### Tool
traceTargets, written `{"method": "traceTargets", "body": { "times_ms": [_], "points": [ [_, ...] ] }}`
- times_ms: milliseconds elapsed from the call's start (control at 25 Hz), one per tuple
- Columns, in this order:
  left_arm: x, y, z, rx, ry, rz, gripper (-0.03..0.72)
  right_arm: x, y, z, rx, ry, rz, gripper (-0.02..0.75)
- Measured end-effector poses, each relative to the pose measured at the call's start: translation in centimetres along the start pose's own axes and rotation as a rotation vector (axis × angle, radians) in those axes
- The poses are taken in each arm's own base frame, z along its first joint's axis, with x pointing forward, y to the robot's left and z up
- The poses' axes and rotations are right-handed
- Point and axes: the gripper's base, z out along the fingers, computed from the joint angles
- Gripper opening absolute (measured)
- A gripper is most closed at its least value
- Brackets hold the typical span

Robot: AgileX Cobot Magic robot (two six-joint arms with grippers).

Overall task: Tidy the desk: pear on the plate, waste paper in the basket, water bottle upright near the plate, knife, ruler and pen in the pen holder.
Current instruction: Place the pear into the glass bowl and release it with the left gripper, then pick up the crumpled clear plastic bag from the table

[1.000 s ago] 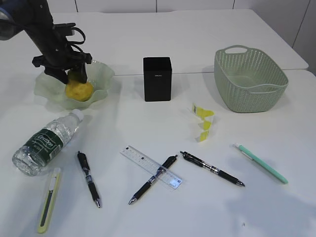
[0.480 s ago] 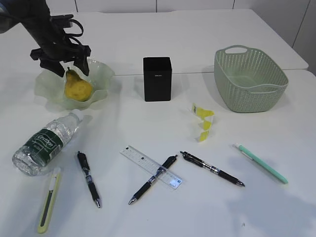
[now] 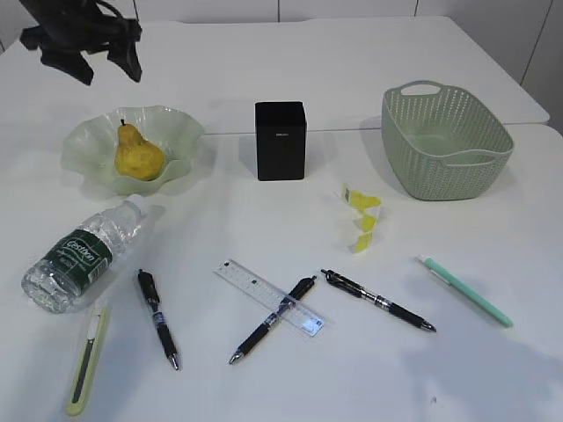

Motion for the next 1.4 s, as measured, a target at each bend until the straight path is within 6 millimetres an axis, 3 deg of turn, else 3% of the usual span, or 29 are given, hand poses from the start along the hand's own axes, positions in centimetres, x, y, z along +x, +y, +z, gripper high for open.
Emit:
{"method": "traceTargets", "body": {
  "times_ms": [240,560,600,760,920,1040,1200,1400],
  "points": [
    [-1.1,-1.0,-8.6,0.018,-0.152,0.016,0.559,-0.5,0.0,0.0,-0.005,-0.057,0.0,0.495],
    [0.2,-2.4,-23.7,0.049,-0.418,0.045,0.519,-0.6,0.4,0.0,-0.041,-0.065,-0.015,0.495],
    [0.9,-2.6,-26.1,0.054,-0.457,0.049,0.519,-0.6,0.5,0.0,-0.051,-0.066,-0.017,0.495],
    [4.3,-2.6,-32.3,0.046,-0.528,0.057,0.517,-0.8,0.8,-0.1,-0.087,-0.092,-0.018,0.495],
    [9.0,-2.1,-36.7,0.0,-0.551,0.06,0.512,-0.9,1.0,-0.1,-0.107,-0.105,-0.027,0.495],
    [12.7,-1.5,-38.0,-0.047,-0.526,0.062,0.502,-1.0,1.1,-0.1,-0.116,-0.108,-0.036,0.495],
    [16.6,-0.4,-37.5,-0.112,-0.461,0.069,0.498,-1.0,1.2,-0.1,-0.131,-0.109,-0.039,0.495],
    [20.7,0.5,-34.5,-0.144,-0.326,0.071,0.492,-1.4,1.3,0.4,-0.133,-0.084,-0.033,0.495]
  ]
}}
